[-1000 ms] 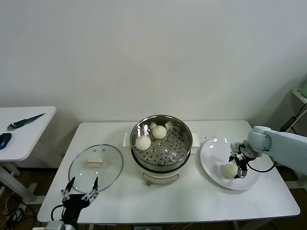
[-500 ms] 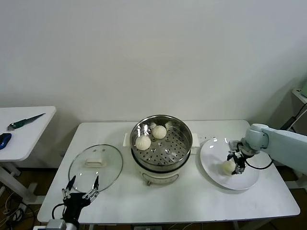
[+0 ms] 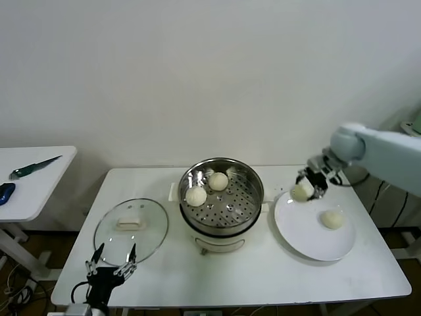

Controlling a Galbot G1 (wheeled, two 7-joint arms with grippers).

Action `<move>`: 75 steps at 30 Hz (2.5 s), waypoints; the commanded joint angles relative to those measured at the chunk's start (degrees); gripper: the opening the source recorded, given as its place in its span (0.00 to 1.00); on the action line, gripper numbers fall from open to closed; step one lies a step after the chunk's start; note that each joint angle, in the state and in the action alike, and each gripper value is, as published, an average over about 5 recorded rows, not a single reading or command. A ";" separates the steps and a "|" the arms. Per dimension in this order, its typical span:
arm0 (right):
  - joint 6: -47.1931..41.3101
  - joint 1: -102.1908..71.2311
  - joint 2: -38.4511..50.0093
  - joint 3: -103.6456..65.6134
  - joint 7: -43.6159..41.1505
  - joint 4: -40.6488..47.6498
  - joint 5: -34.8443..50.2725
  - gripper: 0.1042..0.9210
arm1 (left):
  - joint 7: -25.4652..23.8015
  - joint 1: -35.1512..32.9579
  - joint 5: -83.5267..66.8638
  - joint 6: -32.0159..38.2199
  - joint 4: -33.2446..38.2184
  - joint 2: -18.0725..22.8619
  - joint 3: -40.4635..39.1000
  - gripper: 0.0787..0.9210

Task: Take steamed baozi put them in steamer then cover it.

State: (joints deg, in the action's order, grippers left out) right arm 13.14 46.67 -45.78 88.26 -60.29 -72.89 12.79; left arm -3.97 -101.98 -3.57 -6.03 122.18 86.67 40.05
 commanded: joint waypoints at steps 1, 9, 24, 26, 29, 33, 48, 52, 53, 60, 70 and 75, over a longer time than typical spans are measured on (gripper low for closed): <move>22.61 23.77 -13.74 -0.17 -3.74 -8.27 0.96 0.69 | 0.02 -0.02 0.19 -0.01 0.03 -0.02 -0.01 0.88; 17.59 11.42 -20.93 -4.94 -0.91 -19.30 -5.23 0.69 | 0.05 0.09 0.33 -0.19 0.67 0.39 -0.06 0.88; 9.92 -11.86 -21.86 -6.67 3.57 -10.96 -23.27 0.69 | 0.06 -0.32 -0.17 -0.70 1.94 0.46 1.01 0.88; 9.50 -13.08 -21.44 -6.80 3.90 -10.65 -23.80 0.69 | 0.08 -0.49 -0.21 -0.64 1.98 0.47 1.07 0.88; 9.01 -14.40 -20.96 -7.08 4.10 -10.77 -24.07 0.69 | 0.11 -0.62 -0.27 -0.54 1.95 0.49 1.18 0.88; 8.61 -14.96 -20.58 -7.09 3.96 -11.51 -23.79 0.69 | 0.12 -0.67 -0.29 -0.50 1.95 0.56 1.15 0.88; 8.37 -14.26 -20.57 -7.13 1.29 -11.98 -19.51 0.69 | 0.25 -1.02 -0.67 -0.41 2.32 0.77 1.32 0.88; 8.49 -13.95 -20.42 -6.86 1.33 -11.65 -18.88 0.71 | 0.28 -1.11 -0.73 -0.42 2.45 0.83 1.35 0.88; 8.53 -13.96 -20.40 -6.78 1.46 -11.46 -18.64 0.72 | 0.28 -1.12 -0.73 -0.42 2.47 0.85 1.35 0.88; 9.23 -13.23 -20.19 -7.45 0.91 -8.64 -16.61 0.87 | 0.25 -1.23 -0.54 -0.43 2.65 1.00 1.15 0.88; 10.71 3.93 -15.14 -3.74 -8.34 1.10 4.69 0.88 | 0.23 -1.62 -0.43 -0.40 3.42 1.04 1.13 0.88; 5.44 13.31 -9.41 5.36 -11.06 8.28 17.59 0.88 | 0.21 -1.54 -0.41 -0.39 3.55 0.98 1.09 0.88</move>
State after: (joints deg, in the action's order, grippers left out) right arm 22.24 44.32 -61.93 83.72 -65.41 -75.21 9.39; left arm -3.79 -103.35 -4.06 -6.40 125.70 87.74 41.07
